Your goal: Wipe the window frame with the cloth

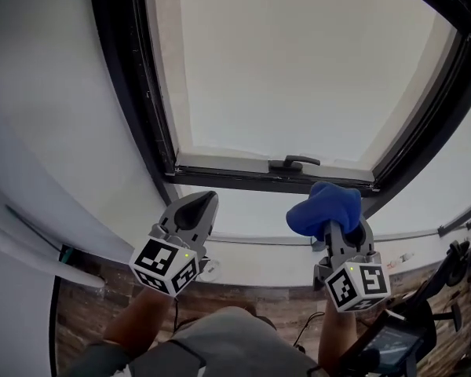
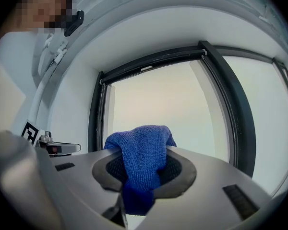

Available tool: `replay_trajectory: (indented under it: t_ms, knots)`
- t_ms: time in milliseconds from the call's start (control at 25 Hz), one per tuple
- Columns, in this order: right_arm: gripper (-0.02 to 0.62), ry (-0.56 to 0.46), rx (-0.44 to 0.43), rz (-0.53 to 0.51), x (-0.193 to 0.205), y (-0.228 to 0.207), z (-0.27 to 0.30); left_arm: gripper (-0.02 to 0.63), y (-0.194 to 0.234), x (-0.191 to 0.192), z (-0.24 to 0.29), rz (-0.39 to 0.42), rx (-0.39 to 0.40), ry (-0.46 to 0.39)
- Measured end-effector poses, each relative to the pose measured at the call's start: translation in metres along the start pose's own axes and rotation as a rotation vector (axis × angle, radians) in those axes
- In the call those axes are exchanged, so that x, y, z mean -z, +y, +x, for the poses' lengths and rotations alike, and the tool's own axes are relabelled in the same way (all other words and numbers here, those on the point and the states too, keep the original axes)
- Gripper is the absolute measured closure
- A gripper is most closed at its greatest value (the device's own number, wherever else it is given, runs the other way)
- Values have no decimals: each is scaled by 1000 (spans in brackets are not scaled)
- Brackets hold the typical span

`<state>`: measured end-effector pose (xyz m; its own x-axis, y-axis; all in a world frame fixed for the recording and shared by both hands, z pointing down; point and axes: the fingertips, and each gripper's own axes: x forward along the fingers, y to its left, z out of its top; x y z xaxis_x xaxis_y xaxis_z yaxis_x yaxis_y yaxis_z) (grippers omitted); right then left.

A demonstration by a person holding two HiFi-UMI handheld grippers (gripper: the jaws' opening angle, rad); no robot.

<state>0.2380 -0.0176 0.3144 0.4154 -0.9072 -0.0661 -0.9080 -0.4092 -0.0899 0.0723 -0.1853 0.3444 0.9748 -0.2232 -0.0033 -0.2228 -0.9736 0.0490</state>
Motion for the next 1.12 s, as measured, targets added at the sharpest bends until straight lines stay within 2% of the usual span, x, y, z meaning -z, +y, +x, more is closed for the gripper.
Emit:
replay_trajectory:
  t_ms: [160,280,400,600,880,1120]
  knots:
    - [476,21,-70,4,7,-6,28,598,13,2,13,4,-71,5]
    - [476,53,-131,18,26,12,60,598,39,11,8,13,-147,28]
    - [476,91,-193,22,51,47,96,597,72,21,-5,15,-215,41]
    - [476,127,-284,-11,94,119,151,598,121,37,-18,10,-269,38]
    - [476,223,-420,-40,174,214,207,598,168,80,-37,-51,-335,79]
    - [476,312,-506,-44,237,263,243,597,182,110,-34,-52,-359,124]
